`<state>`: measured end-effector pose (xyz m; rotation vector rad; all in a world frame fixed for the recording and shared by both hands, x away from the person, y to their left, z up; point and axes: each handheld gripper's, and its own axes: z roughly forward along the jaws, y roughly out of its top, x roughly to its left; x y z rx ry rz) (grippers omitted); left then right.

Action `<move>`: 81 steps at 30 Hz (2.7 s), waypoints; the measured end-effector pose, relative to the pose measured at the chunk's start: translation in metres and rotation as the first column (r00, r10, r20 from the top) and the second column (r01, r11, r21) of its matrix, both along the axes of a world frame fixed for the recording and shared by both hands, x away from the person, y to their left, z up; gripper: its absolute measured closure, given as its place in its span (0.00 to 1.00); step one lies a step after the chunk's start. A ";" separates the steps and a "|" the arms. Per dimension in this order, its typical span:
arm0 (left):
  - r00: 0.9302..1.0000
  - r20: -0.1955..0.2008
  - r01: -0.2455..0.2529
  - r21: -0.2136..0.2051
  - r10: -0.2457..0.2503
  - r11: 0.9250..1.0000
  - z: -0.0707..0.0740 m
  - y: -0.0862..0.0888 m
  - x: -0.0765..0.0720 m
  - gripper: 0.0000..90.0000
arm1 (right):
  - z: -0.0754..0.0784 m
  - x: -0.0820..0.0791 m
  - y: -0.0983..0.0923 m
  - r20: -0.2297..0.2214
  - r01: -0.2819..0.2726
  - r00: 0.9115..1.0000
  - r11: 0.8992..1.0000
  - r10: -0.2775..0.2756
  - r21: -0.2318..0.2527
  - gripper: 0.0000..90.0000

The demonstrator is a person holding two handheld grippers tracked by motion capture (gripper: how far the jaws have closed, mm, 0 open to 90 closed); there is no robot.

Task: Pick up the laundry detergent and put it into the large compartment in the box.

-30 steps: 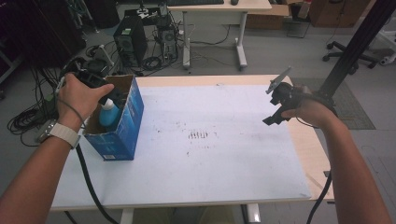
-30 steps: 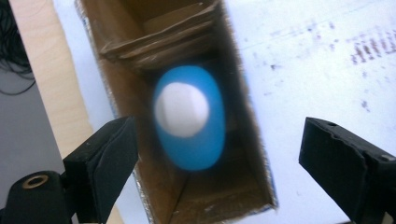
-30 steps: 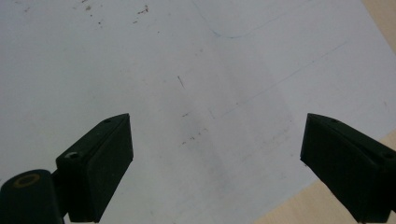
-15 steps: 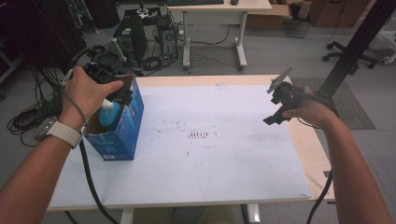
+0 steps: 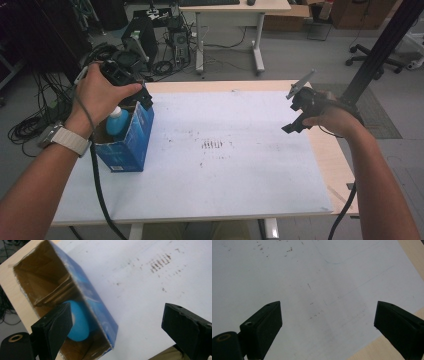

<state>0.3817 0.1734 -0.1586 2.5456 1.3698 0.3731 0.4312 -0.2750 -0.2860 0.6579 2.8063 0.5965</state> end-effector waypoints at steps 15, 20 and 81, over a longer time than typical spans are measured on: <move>0.990 -0.019 0.140 0.006 -0.140 0.990 0.000 -0.030 -0.005 0.11 | 0.001 -0.002 0.001 0.007 -0.006 1.000 1.000 0.006 0.002 0.09; 0.983 -0.017 0.180 0.003 -0.180 0.984 0.000 -0.035 -0.008 0.11 | 0.002 -0.002 0.001 0.007 -0.005 1.000 1.000 0.005 0.000 0.09; 0.846 -0.031 0.533 0.007 -0.533 0.846 -0.027 -0.098 -0.035 0.10 | 0.000 -0.006 0.001 0.006 -0.006 1.000 1.000 0.006 0.000 0.10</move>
